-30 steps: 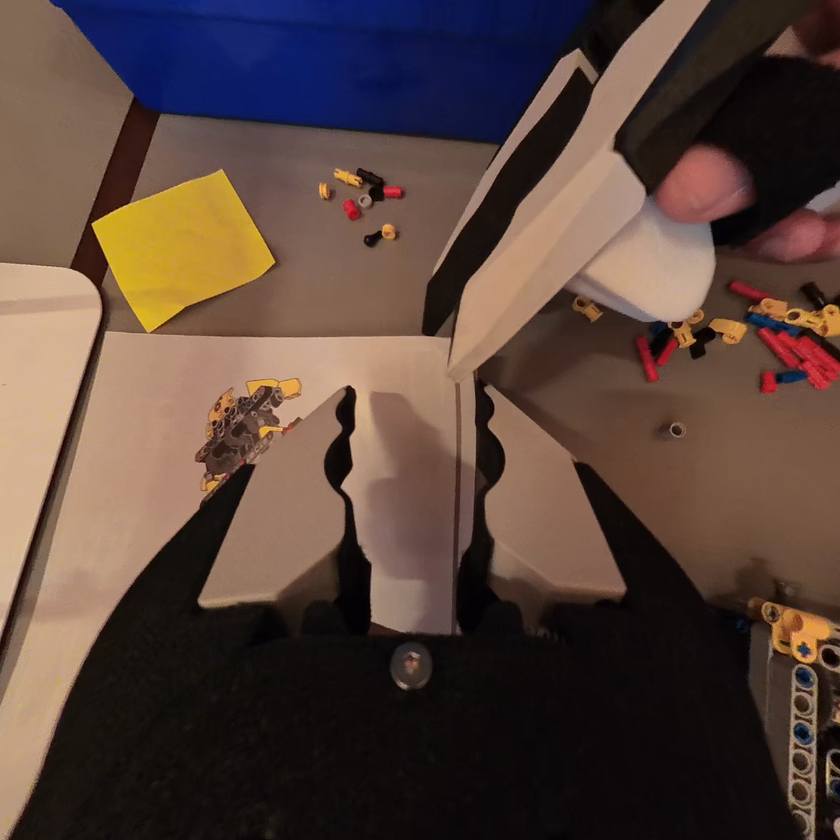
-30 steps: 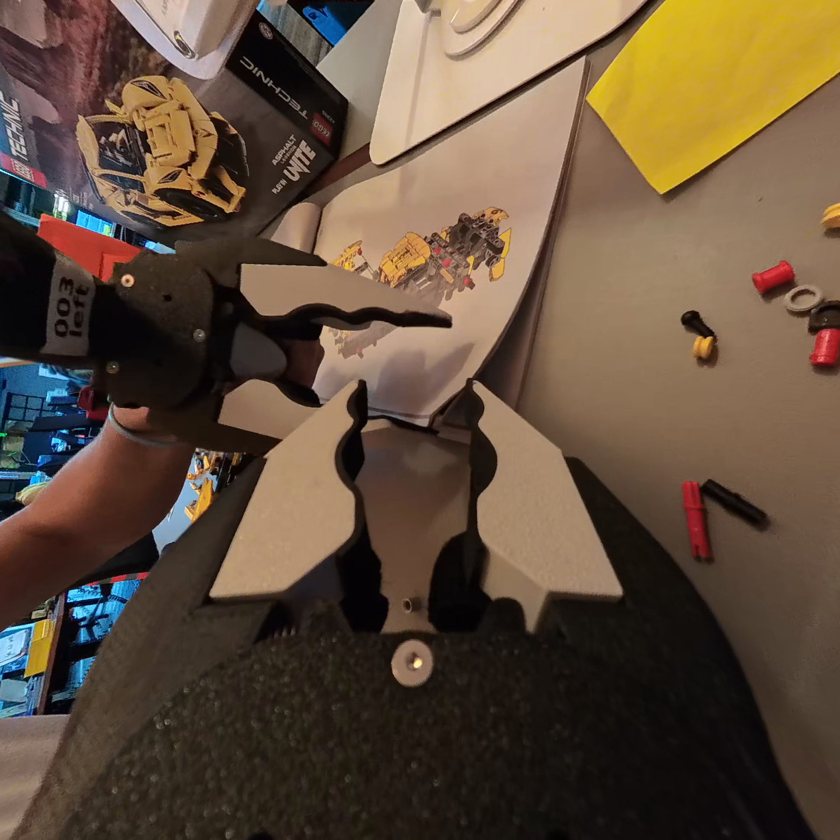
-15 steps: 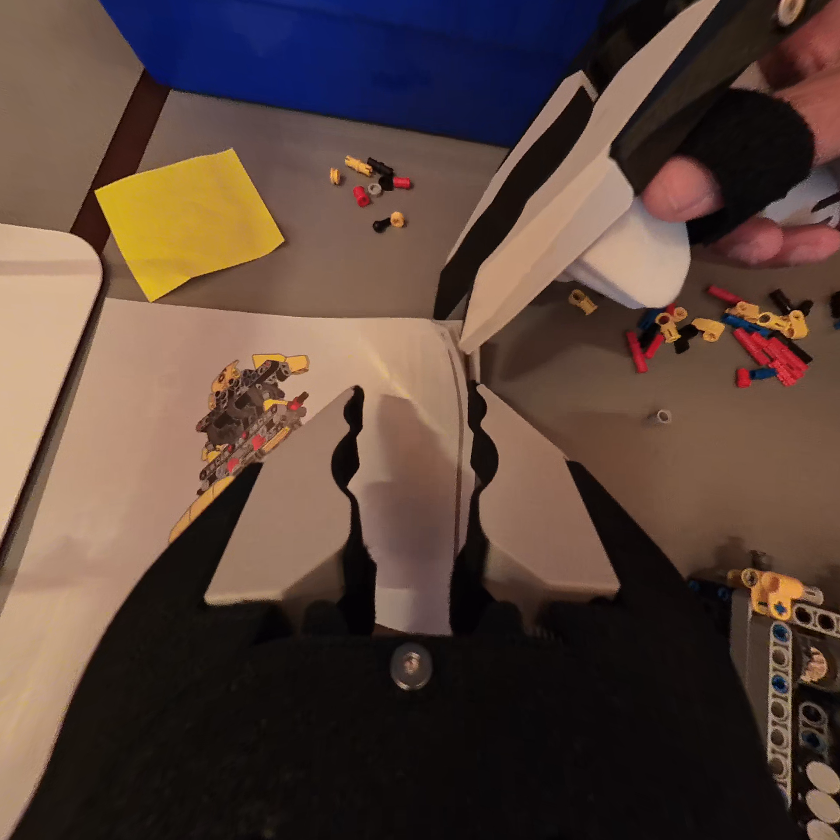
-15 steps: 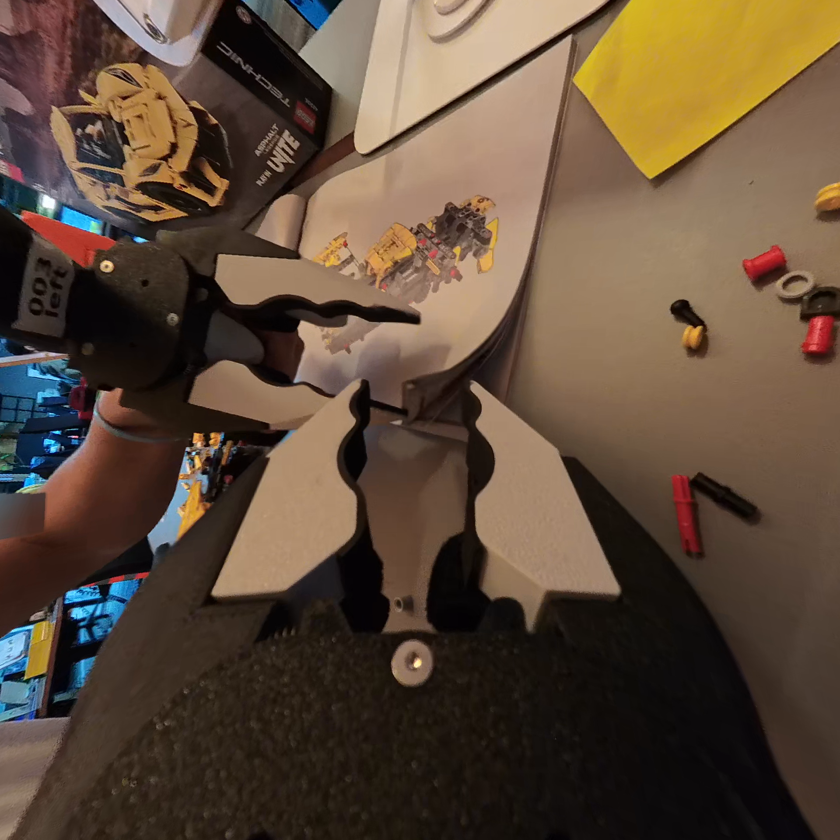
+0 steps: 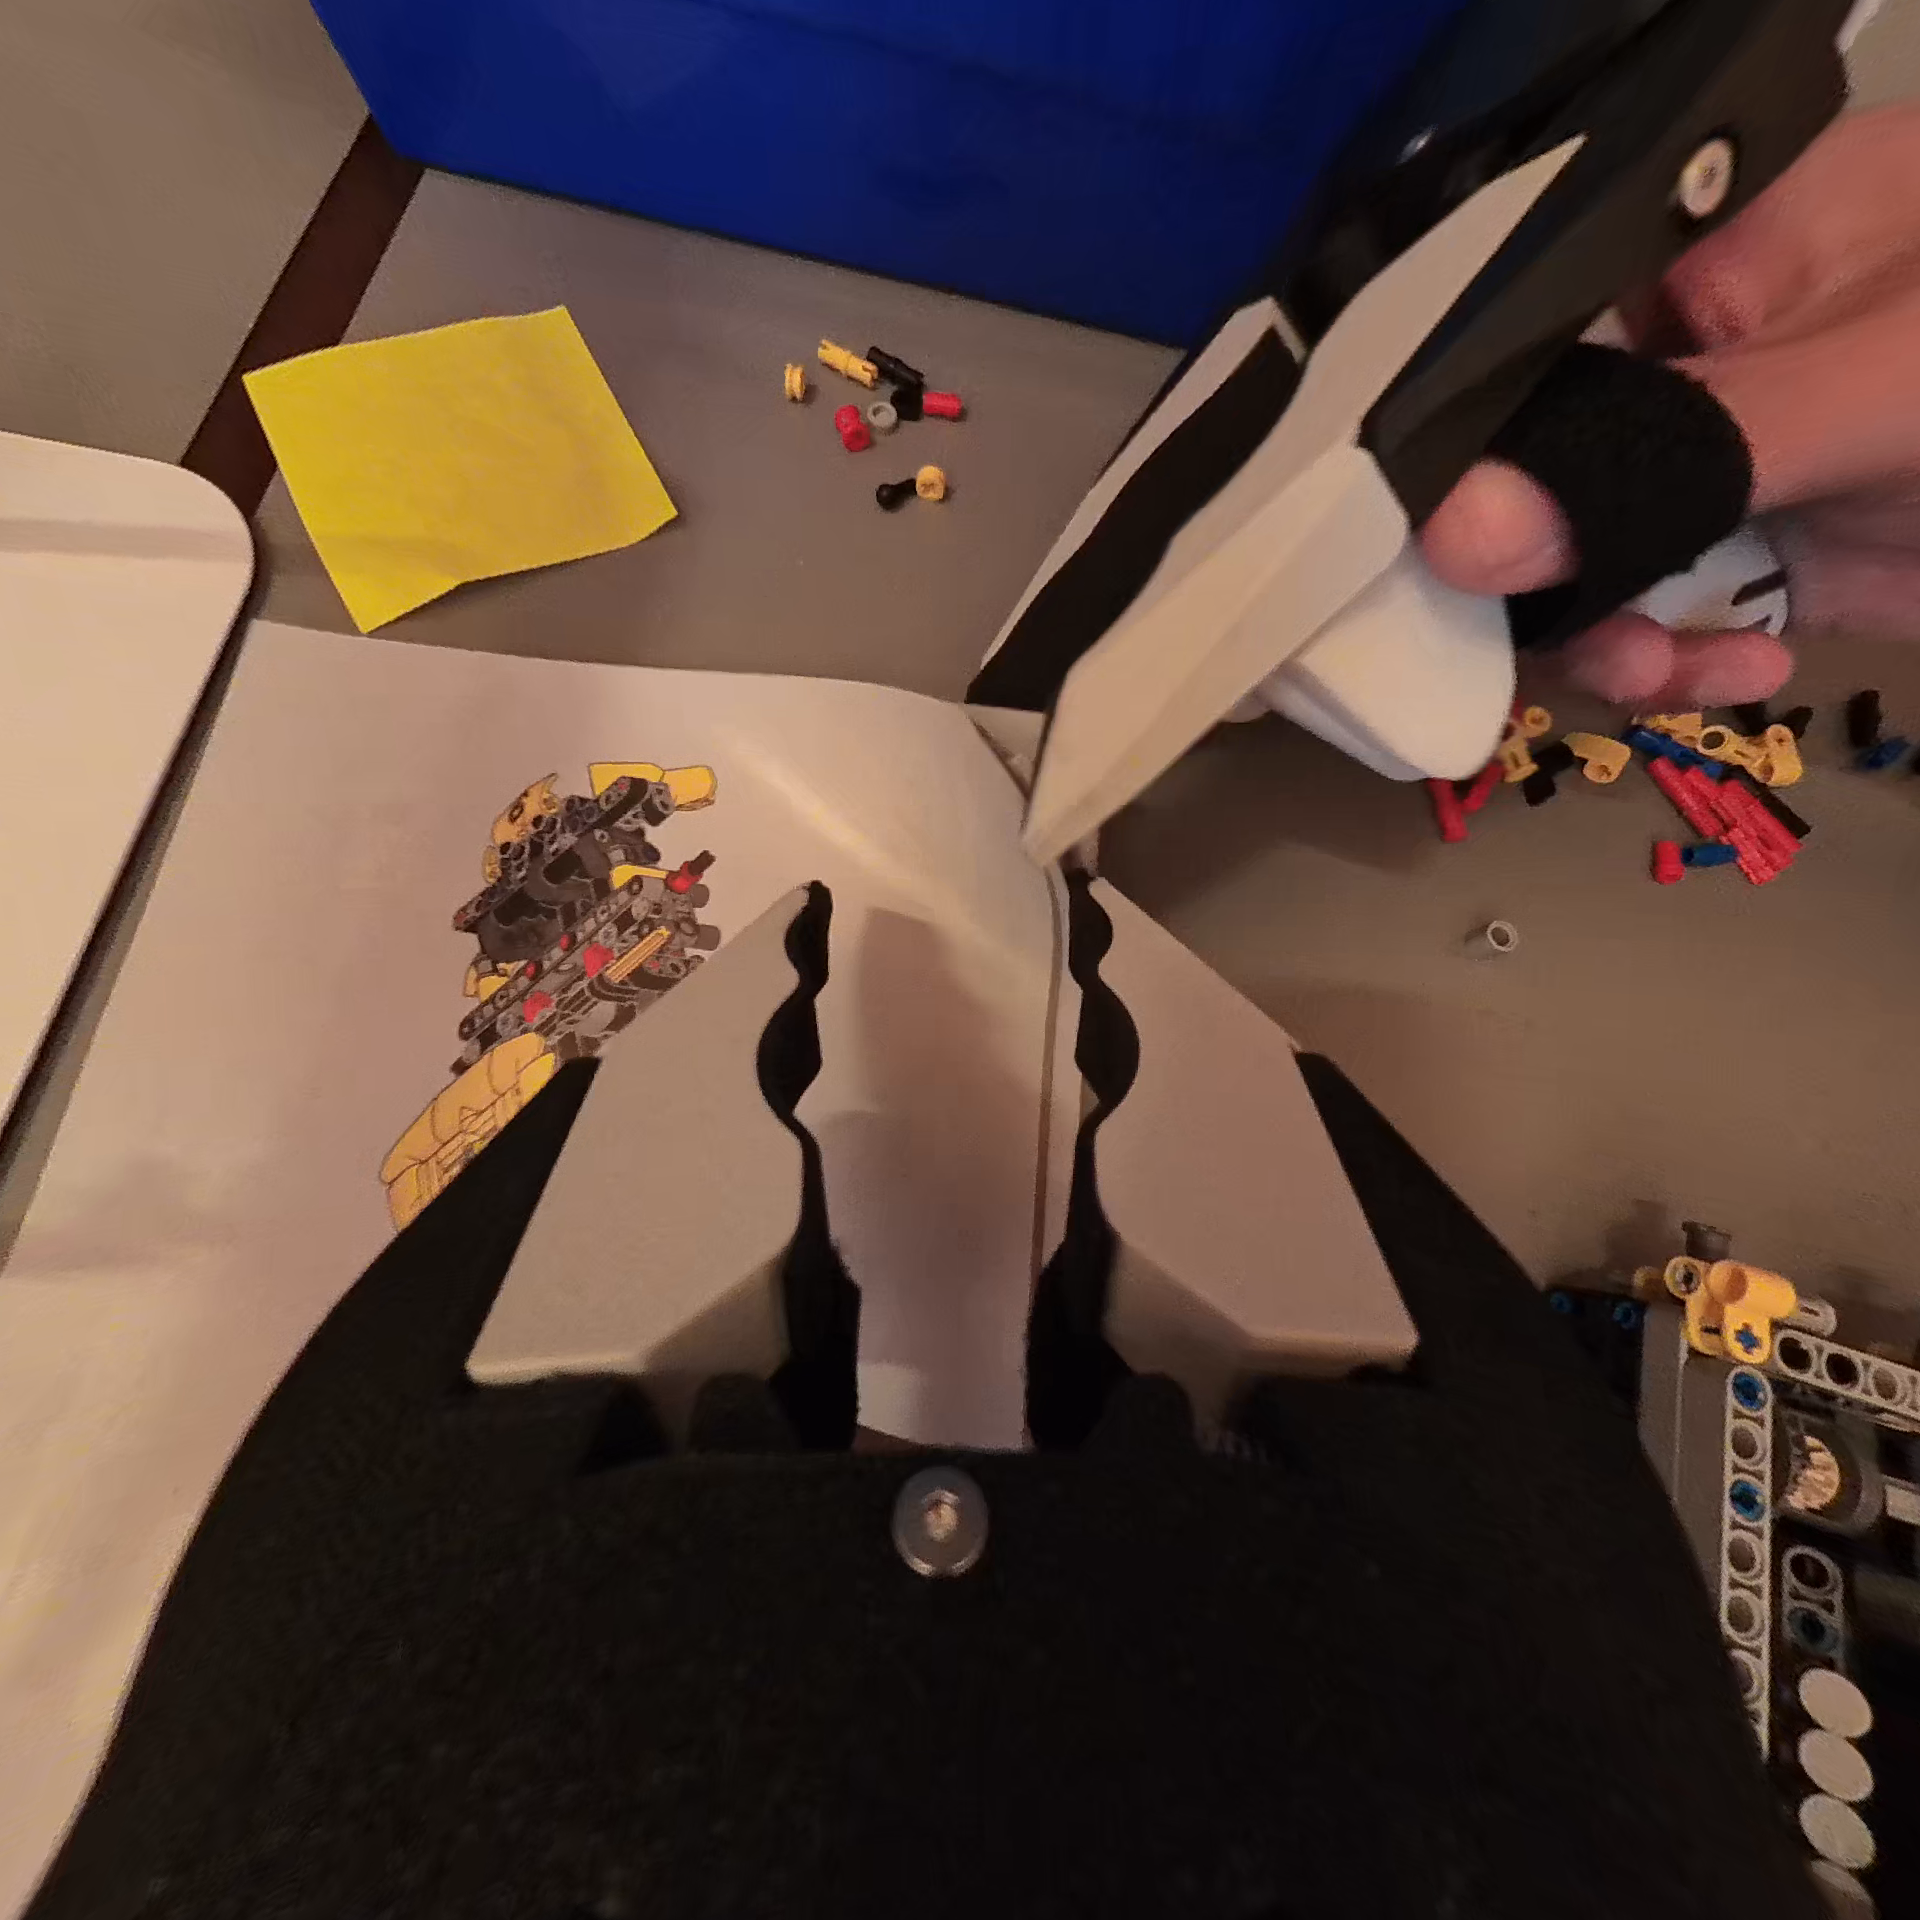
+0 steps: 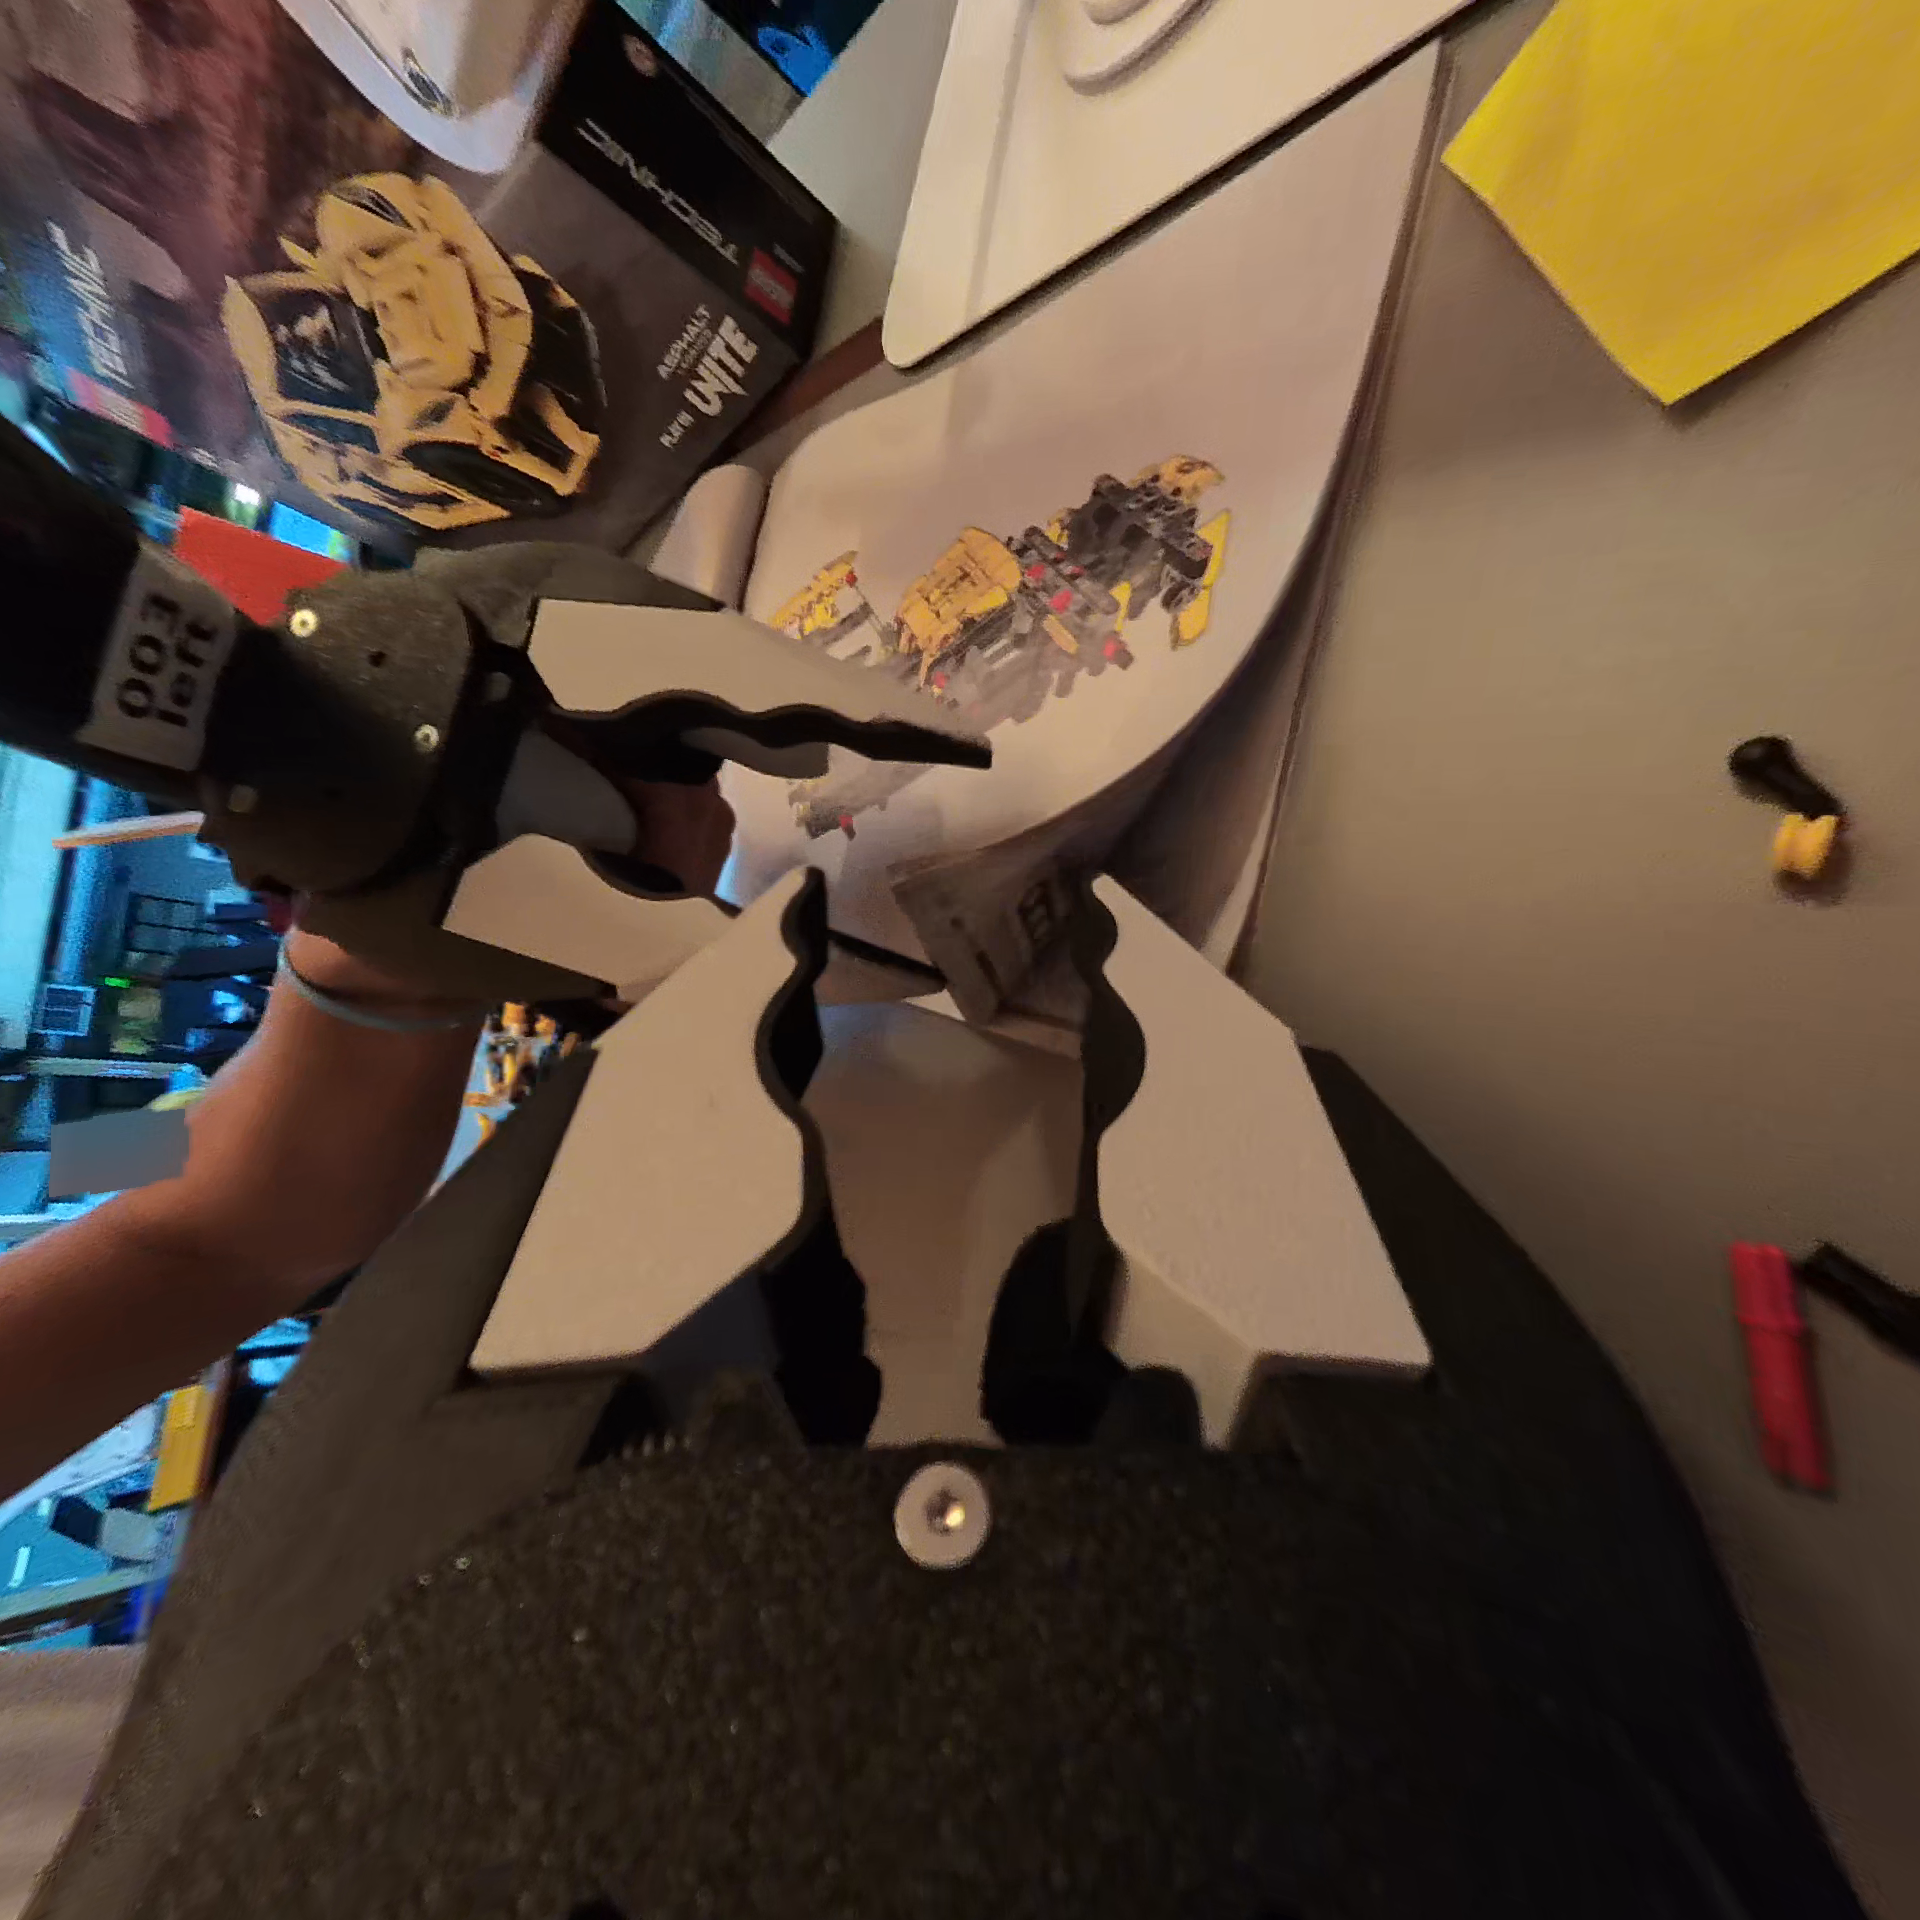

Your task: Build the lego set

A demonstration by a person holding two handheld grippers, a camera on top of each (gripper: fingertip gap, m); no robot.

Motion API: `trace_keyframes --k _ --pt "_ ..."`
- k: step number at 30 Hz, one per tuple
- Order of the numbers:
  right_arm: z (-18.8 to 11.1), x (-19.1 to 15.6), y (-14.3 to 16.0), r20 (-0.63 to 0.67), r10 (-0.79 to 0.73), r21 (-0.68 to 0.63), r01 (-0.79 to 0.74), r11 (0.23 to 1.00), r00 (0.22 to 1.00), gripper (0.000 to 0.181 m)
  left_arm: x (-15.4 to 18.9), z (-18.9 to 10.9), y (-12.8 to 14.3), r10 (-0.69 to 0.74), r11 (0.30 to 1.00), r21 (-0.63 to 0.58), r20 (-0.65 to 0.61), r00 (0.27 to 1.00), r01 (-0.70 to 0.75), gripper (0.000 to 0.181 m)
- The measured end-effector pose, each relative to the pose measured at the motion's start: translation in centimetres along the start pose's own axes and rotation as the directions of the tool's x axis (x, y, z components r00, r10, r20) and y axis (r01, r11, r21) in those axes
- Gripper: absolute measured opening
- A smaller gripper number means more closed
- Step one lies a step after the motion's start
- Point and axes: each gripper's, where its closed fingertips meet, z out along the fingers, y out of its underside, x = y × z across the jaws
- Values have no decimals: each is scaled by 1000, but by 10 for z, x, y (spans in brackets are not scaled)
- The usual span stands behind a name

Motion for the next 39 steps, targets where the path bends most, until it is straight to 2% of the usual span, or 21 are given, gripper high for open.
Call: trace_keyframes --k 2,10,14,16,18,19,21,23,27,28,29,30,32,34,36,37,39 --pt "0 6 1 -18 1 -7 -2 1000 1000 33 0 0 1 2 1000 -3 3 1000 -2 46" --pt "-3 0 -4 34 -1 21 0 1000 999 22 1 -6 2 -66 997 30 -33 997 67 42" --pt "-7 -5 -7 41 -25 35 24 999 999 18 -14 -13 8 -90 996 23 29 995 90 34" --pt "-7 -10 -9 38 -84 42 82 996 996 17 -22 -16 9 -164 986 38 41 986 162 31" --pt "-4 -15 -7 0 -188 20 188 982 982 18 -27 -21 0 -312 945 98 -22 950 313 32" --pt "-2 -18 -5 -27 -250 -1 250 968 968 19 -29 -26 -8 -402 901 147 -79 912 409 36" --pt "0 -25 -2 -86 -388 -38 386 922 918 20 -35 -38 -25 -560 768 219 -224 797 601 45" --pt "3 -36 0 -120 -543 -76 538 839 831 21 -33 -44 -31 -641 665 205 -338 689 718 48" --pt "10 -44 7 -204 -723 -169 704 690 660 23 -31 -40 -20 -718 607 149 -318 620 780 51" --pt "12 -42 10 -216 -743 -194 717 669 634 24 -32 -40 -17 -728 600 145 -309 612 787 45" --pt "14 -43 13 -205 -754 -205 726 657 624 22 -33 -41 -16 -735 589 146 -312 602 795 26" --pt "17 -48 18 -163 -755 -196 730 655 635 16 -33 -43 -15 -739 579 147 -320 592 802 19" --pt "22 -57 20 -124 -733 -165 715 679 668 14 -29 -44 -15 -742 565 124 -357 568 816 24" --pt "27 -48 19 -163 -740 -187 716 672 653 13 -22 -44 -14 -738 575 98 -366 567 812 28" --pt "31 -36 22 -174 -737 -222 703 675 653 12 -23 -44 -10 -716 624 114 -311 624 773 29" --pt "30 -29 25 -166 -721 -242 681 691 673 14 -24 -43 -6 -693 669 112 -264 671 735 29" --pt "19 -15 19 -204 -677 -249 631 734 707 20 -33 -43 12 -566 815 93 -81 820 572 30"
